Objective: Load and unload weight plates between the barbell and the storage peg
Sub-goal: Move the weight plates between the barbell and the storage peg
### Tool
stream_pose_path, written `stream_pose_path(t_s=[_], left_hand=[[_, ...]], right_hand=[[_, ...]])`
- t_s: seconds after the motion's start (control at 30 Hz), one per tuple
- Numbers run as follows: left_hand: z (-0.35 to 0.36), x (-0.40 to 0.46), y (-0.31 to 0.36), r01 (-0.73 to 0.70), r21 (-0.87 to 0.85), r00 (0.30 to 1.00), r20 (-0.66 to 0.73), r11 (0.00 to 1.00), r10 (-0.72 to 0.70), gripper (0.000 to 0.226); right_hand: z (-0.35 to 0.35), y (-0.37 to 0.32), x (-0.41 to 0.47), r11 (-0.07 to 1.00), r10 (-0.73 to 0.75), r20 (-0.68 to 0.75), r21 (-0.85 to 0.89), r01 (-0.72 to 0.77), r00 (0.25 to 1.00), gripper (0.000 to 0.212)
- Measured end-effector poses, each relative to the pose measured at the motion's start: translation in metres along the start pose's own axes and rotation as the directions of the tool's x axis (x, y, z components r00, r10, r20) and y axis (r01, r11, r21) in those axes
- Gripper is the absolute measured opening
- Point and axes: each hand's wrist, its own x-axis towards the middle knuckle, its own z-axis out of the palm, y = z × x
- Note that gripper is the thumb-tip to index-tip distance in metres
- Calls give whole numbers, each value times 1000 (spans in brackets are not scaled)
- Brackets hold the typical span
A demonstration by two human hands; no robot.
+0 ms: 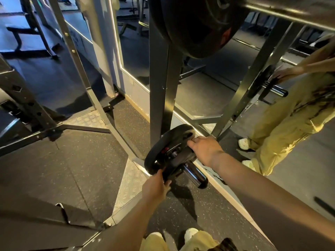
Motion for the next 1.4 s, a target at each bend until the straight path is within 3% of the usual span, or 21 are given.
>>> stream_pose_path(t_s=[0.27, 0.37, 0.5, 0.6, 0.77, 1.0, 1.1, 1.27, 1.4], left_hand=[[-34, 7, 32, -224, 98, 965, -117, 970, 235, 30], [-31, 4, 30, -188, 135, 977, -76, 973, 200, 31], [-10, -6, 20, -83, 14, 993, -81, 996, 84, 31], [-5, -3, 15, -80, -25, 993, -83, 996, 78, 33], [4, 2, 3, -71, -87, 997, 3, 994, 72, 46], [17, -4, -1, -9, -120, 1000, -2, 993, 9, 49], [10, -3, -3, -56, -64, 998, -26, 996, 55, 47], [-19, 1, 17, -230, 31, 956, -182, 973, 232, 35], [-25, 1, 22, -247, 126, 962, -85, 961, 259, 32]], right_hand=[[-11, -19, -7, 989, -17, 1, -149, 17, 1000, 40], [-17, -41, -6, 942, -42, 24, -333, 48, 999, 36], [-17, -72, -5, 847, -50, 127, -520, 109, 991, 44], [-22, -71, -10, 876, -66, 87, -472, 99, 994, 42], [-18, -41, -9, 984, -120, -64, -141, 110, 991, 43], [5, 4, 0, 989, 37, 54, 141, -44, 998, 51], [12, -3, 4, 990, 54, 58, 124, -61, 997, 50], [2, -8, 4, 997, 71, 112, 23, -74, 991, 49], [-6, -29, -13, 979, 6, 51, -206, 5, 999, 46]])
